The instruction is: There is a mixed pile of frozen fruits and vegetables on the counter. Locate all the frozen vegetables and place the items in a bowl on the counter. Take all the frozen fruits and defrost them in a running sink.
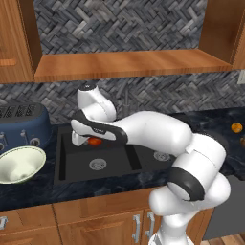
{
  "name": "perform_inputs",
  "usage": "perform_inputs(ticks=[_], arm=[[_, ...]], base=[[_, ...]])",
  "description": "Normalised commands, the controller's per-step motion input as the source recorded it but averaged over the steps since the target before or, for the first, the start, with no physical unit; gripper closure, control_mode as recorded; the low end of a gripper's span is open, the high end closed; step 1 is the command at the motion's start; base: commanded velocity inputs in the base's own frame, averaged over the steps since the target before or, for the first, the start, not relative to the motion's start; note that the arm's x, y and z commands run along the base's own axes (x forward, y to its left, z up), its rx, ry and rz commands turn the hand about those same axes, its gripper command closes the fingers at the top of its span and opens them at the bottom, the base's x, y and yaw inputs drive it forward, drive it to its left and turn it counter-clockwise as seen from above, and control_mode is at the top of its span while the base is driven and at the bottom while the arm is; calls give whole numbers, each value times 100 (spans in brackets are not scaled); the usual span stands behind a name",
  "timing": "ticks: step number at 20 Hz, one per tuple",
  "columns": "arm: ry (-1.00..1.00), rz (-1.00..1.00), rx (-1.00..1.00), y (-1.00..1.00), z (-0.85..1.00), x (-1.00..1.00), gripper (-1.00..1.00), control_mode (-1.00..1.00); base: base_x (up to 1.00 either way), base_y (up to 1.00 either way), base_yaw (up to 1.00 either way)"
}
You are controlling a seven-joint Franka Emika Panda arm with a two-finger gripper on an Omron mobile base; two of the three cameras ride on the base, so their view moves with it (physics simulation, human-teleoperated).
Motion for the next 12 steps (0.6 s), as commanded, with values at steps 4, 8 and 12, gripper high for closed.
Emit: perform_inputs(ticks=[4,8,12], arm=[[0,11,0,36,3,5,100,-100],[0,10,0,37,4,3,100,-100],[0,9,0,38,4,3,100,-100]], base=[[0,0,0],[0,0,0],[0,0,0]])
